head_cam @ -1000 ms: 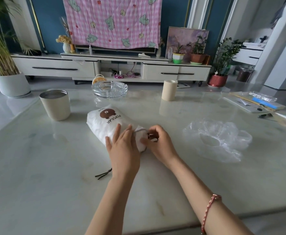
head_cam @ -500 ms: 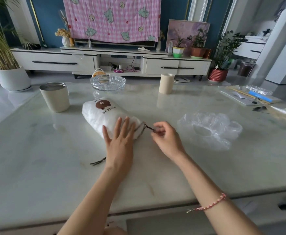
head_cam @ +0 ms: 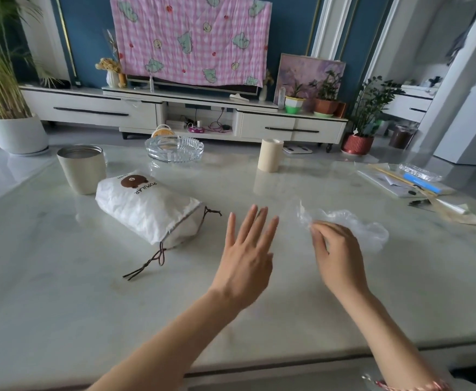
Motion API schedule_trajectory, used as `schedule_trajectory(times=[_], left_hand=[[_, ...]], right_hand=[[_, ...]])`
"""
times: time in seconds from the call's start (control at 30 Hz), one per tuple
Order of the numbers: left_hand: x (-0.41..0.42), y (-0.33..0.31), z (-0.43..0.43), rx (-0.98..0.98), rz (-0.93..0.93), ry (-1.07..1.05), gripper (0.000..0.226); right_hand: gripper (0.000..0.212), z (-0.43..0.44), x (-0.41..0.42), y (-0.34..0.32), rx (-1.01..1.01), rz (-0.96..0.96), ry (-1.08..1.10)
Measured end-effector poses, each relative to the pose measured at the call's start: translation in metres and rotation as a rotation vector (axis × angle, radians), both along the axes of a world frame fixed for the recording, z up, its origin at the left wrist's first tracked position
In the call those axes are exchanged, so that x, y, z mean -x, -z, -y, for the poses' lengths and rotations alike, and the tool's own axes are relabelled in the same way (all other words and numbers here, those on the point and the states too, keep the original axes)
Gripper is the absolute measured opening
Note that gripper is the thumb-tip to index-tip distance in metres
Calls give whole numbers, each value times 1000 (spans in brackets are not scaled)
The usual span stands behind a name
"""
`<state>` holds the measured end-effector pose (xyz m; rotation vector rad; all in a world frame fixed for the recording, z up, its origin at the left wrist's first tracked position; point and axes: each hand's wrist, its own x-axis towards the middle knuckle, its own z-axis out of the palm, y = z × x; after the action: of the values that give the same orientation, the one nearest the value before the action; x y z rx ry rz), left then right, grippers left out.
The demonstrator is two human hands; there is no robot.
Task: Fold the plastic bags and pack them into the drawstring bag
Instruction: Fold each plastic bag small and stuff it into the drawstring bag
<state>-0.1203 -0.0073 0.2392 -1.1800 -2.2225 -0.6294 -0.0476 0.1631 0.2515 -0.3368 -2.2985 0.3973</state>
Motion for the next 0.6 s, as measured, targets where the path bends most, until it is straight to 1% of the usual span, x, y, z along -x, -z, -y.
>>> schedule_trajectory(times=[0.1, 0.13, 0.17, 0.2, 0.23, 0.3, 0.33, 0.37, 0.4, 0.43, 0.5, 0.53, 0.57, 0.6], left_hand=[[8, -14, 7, -17, 7, 117, 84], [10, -17, 12, 23, 19, 164, 88], [12, -17, 19, 91, 10, 202, 85], [11, -15, 28, 157, -17, 227, 74], [9, -12, 35, 191, -47, 252, 58], [2, -3, 53, 138, -74, 271, 21], [-1, 0, 61, 92, -62, 287, 10], [-4, 1, 66, 65, -48, 304, 9], [-6, 0, 69, 64, -36, 316, 13], [-8, -2, 72, 61, -9, 311, 16], [-12, -13, 70, -21, 114, 288, 16], [-14, -19, 67, -67, 184, 270, 17], [-15, -27, 59, -91, 231, 250, 19], [-16, -33, 50, -74, 261, 229, 23]], right_hand=[[20, 23, -9, -13, -72, 19, -195], [23, 29, -15, -12, -92, 51, -267], [27, 37, -20, -11, -94, 97, -348], [29, 45, -25, -7, -63, 155, -429], [27, 50, -31, -4, -1, 217, -482], [19, 57, -41, 4, 140, 338, -543], [15, 59, -45, 7, 185, 403, -555], [13, 60, -48, 9, 221, 451, -557], [12, 61, -51, 7, 283, 480, -560], [12, 62, -53, 3, 383, 495, -574], [14, 63, -53, -10, 635, 417, -573], [15, 63, -50, -13, 682, 332, -531], [16, 61, -46, -15, 624, 248, -455], [16, 59, -39, -15, 500, 209, -369]])
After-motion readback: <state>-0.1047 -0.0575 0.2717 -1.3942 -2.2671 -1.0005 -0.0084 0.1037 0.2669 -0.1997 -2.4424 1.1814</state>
